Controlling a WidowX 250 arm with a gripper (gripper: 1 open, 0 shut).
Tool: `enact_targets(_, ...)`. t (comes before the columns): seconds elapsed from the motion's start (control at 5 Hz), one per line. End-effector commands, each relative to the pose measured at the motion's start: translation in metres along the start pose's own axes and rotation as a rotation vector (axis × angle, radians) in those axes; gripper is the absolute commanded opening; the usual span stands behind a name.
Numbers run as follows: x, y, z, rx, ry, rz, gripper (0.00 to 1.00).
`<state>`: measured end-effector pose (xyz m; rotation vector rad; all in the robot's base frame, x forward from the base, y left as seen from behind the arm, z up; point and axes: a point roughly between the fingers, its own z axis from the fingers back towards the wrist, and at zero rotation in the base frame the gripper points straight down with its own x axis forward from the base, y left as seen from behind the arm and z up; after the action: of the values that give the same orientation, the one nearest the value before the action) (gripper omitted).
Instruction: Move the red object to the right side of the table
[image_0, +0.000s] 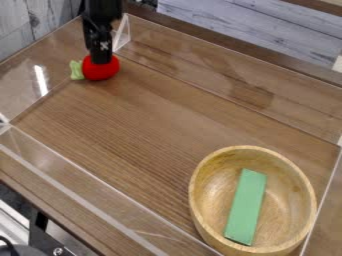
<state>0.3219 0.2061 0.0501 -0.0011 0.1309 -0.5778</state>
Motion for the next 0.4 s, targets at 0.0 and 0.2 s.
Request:
enact_targets(0.0,0.0071,0.0184,0.0109,0.055,-0.042,0.032,1.0)
enact_targets(0.2,0.0093,0.0201,0.0138,0.04,-0.057,0.033,1.0)
